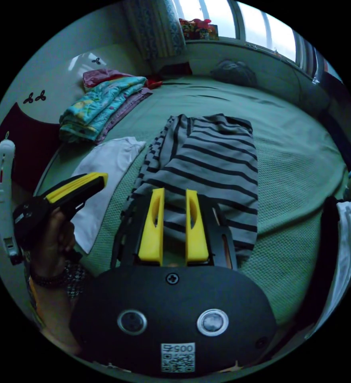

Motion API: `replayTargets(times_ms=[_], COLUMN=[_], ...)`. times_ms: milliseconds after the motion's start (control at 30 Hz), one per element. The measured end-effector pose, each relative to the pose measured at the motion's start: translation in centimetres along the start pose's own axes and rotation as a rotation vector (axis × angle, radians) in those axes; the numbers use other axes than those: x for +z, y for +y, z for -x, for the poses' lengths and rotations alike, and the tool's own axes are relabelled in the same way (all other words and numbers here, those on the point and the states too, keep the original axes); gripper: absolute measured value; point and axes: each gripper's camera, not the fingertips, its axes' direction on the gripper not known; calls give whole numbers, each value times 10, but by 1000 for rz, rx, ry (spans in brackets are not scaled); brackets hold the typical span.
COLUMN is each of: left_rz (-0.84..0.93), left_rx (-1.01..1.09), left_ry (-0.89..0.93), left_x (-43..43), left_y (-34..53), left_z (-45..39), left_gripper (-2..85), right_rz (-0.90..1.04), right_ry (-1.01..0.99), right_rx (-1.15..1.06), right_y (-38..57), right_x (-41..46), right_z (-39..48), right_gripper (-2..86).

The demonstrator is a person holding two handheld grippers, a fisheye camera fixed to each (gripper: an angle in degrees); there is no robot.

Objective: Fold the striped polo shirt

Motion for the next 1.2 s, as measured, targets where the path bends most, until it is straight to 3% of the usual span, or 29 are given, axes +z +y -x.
replayTargets(times_ms=[233, 400, 500, 667, 933, 1200], left_rz=[-2, 2, 4, 40, 41, 58], left_rx=[-25, -13, 1, 61, 205, 241], left_ry=[14, 18, 12, 93, 48, 273], left_x=[-4, -6, -7, -4, -4, -5], left_y=[1, 0, 0, -1, 2, 5], left_z=[28, 40, 45, 50, 37, 43], left_gripper=[-5, -5, -5, -5, -2, 58], right_rz=[-4, 92, 137, 83, 7, -8], right_ry=[-109, -58, -3, -77, -103, -114], right_rx=[-74, -101, -105, -122, -95, -54], right_y=[-2, -5, -6, -11, -14, -21], right_x=[1, 17, 27, 4, -27, -40], right_z=[21, 31, 28, 14, -8, -26], right_gripper=[131, 138, 115, -4, -15, -14])
